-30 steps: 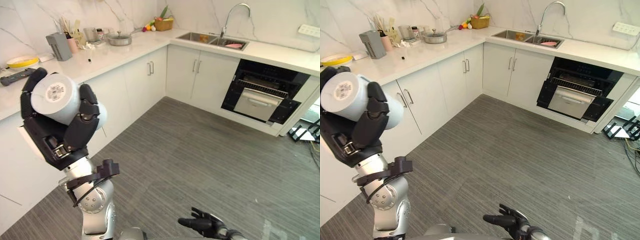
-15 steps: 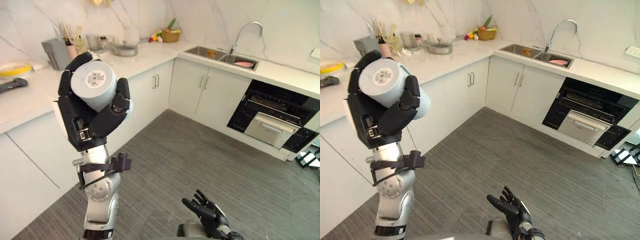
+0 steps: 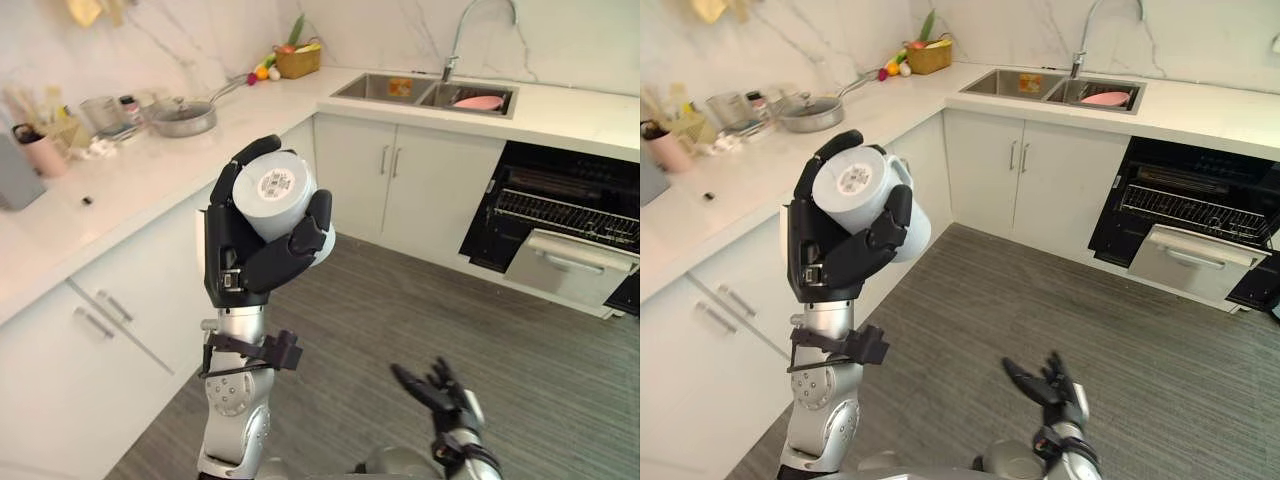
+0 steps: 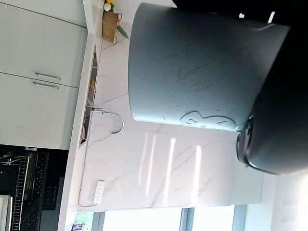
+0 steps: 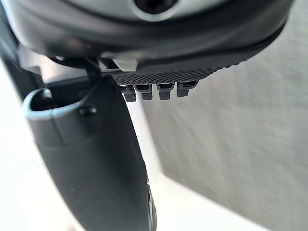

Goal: Walk over to the sink, pick up the cup, carry it to the dishwasher, place the cup inside the dishwasher, then close the dishwasher door

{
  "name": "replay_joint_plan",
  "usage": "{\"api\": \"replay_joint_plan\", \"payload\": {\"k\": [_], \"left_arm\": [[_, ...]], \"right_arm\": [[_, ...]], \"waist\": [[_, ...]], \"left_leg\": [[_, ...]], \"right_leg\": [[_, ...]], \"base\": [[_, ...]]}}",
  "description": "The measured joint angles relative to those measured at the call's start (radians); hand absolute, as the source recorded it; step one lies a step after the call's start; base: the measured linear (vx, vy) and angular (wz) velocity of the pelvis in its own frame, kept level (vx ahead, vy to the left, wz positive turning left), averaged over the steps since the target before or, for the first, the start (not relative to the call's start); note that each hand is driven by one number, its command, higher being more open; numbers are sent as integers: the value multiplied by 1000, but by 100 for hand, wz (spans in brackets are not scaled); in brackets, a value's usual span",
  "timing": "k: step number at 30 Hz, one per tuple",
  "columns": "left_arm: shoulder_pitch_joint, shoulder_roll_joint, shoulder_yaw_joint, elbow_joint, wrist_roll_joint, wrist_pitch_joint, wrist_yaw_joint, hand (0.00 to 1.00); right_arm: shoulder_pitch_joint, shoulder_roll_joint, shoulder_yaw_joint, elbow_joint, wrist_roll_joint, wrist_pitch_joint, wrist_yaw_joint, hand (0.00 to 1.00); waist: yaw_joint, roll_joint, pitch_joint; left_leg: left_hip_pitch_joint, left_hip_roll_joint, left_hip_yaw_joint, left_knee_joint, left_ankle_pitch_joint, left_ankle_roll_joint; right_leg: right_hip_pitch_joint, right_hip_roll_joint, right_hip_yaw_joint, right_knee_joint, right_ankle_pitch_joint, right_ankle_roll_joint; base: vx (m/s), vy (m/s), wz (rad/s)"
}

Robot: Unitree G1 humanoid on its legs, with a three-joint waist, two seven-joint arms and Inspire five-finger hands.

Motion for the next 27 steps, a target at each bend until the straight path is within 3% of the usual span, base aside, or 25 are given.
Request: {"api": "replay_joint_plan", "payload": {"k": [1, 2, 3, 5, 6, 7, 8, 9, 10, 11, 12, 13, 14, 15, 16, 17, 18, 20, 21, 24, 25, 26, 27], "left_arm": [[7, 1, 10, 0, -12, -5, -3, 0], [18, 5, 31, 0, -24, -10, -3, 0], [33, 10, 45, 0, -35, -12, 3, 0], [65, 31, 44, 4, -37, -9, 31, 0], [85, 41, 39, 10, -37, -9, 32, 0], [84, 49, 35, 23, -37, -8, 30, 0], [87, 55, 30, 33, -39, 1, 28, 0], [93, 63, 30, 34, -39, 11, 23, 0], [95, 70, 26, 37, -39, 11, 18, 0], [97, 67, 3, 40, -39, 12, 2, 0], [94, 76, -20, 37, -39, 5, -20, 0], [91, 94, -27, 39, -39, 6, -25, 0], [93, 108, -46, 43, -38, 15, -27, 0], [95, 106, -64, 58, -33, 16, -17, 0], [95, 102, -66, 67, -27, 15, -5, 0], [90, 102, -66, 85, -15, 18, 20, 0], [85, 104, -67, 91, -15, 22, 28, 0], [66, 109, -69, 115, -16, 35, 32, 0], [65, 116, -68, 115, -18, 36, 26, 0], [75, 121, -56, 111, -50, 33, -13, 0], [84, 120, -52, 104, -56, 32, -22, 0], [105, 113, -47, 89, -57, 22, -39, 0], [118, 87, -47, 91, -58, 19, -46, 0]], "right_arm": [[-4, -13, -12, -1, 0, -37, -3, 100], [-20, -34, -26, -2, -2, -90, -4, 100], [-52, -57, -35, -3, -3, -136, -5, 100], [-81, -60, -30, -3, -20, -177, -5, 100], [-78, -49, -18, -14, -26, -200, -12, 100], [-70, -34, -19, -19, -33, -203, -24, 100], [-62, -3, -19, -21, -48, -203, -49, 100], [-49, 31, -11, -25, -62, -200, -67, 100], [-38, 47, -11, -24, -63, -201, -75, 100], [-14, 57, -27, -26, -67, -203, -93, 100], [8, 69, -38, -14, -79, -204, -112, 100], [13, 78, -34, 3, -79, -203, -125, 100], [17, 79, -43, 27, -79, -203, -139, 100], [10, 77, -55, 49, -79, -203, -159, 100], [8, 76, -49, 50, -80, -203, -163, 100], [9, 76, -22, 40, -80, -203, -167, 100], [10, 75, -10, 33, -80, -203, -167, 100], [38, 81, 2, -25, -90, -202, -174, 100], [64, 90, -3, -73, -95, -205, -180, 100], [91, 97, -6, -131, -94, -227, -187, 100], [97, 97, 2, -147, -92, -229, -188, 100], [112, 91, 20, -193, -91, -231, -189, 100], [89, 73, 40, -202, -91, -230, -190, 100]], "waist": [[0, -1, 0], [0, -1, -2], [6, -8, -7], [21, -33, -26], [22, -41, -47], [15, -60, -54], [5, -81, -61], [8, -96, -48], [16, -99, -48], [15, -100, -58], [18, -112, -83], [17, -145, -91], [14, -178, -101], [13, -153, -103], [7, -148, -106], [-15, -124, -103], [-26, -115, -93], [-47, -95, -75], [-57, -98, -75], [-57, -100, -65], [-57, -107, -68], [-53, -117, -74], [-36, -78, -78]], "left_leg": [[-6, -13, 26, -100, -25, -1], [-10, -54, 34, -321, -47, -6], [-1, -125, -24, -631, -32, -18], [16, -197, -126, -812, 99, -34], [36, -222, -136, -830, 138, -15], [44, -236, -118, -812, 126, -5], [44, -238, -96, -730, 82, 27], [9, -216, -77, -537, 45, 69], [-20, -223, -69, -464, 7, 40], [-3, -259, -77, -532, -8, 35], [47, -287, -71, -592, -74, 69], [73, -325, -64, -601, -90, 81], [129, -362, -56, -641, -117, 100], [193, -364, -41, -704, -120, 105], [220, -358, -33, -732, -117, 99], [273, -341, -27, -785, -114, 95], [303, -330, -24, -809, -114, 95], [387, -303, -17, -874, -113, 93], [437, -296, -9, -899, -113, 93], [548, -290, 25, -905, -131, 67], [565, -293, 34, -894, -146, 49], [585, -300, 48, -842, -192, 31], [574, -262, 71, -753, -216, 22]], "right_leg": [[23, 0, 29, -22, 2, 3], [54, -2, 86, -47, 1, 9], [75, -8, 170, -61, -9, 27], [90, -32, 271, -54, -34, 69], [108, -56, 305, -46, -58, 106], [114, -78, 315, -34, -77, 125], [119, -95, 322, -1, -83, 151], [157, -101, 313, 19, -62, 149], [167, -94, 302, 51, -56, 146], [152, -104, 230, 173, -58, 154], [101, -126, 175, 364, -49, 169], [55, -166, 156, 482, -14, 206], [-34, -231, 100, 656, 169, 227], [-109, -265, 55, 771, 269, 187], [-151, -272, 38, 811, 233, 150], [-228, -271, -7, 836, 169, 143], [-256, -264, -29, 828, 142, 151], [-333, -253, -124, 735, 77, 154], [-359, -264, -204, 593, 60, 146], [-368, -268, -324, 350, 68, 124], [-360, -265, -347, 280, 111, 103], [-340, -264, -392, 212, 120, -35], [-334, -218, -363, 226, 59, -39]], "base": [[566, 79, -116], [583, 150, -153], [575, 191, -166], [718, 337, -194], [742, 355, -161], [497, 214, -98], [558, 223, -53], [500, 203, -54], [498, 248, -39], [267, 228, -20], [274, 210, -3], [315, 145, 2], [406, 87, -11], [407, 105, -26], [486, 150, -41], [319, 101, -31], [510, 119, -31], [504, 71, -23], [378, 26, -16], [512, -24, -28], [597, -56, -52], [636, -66, -90], [616, -62, -99]]}}
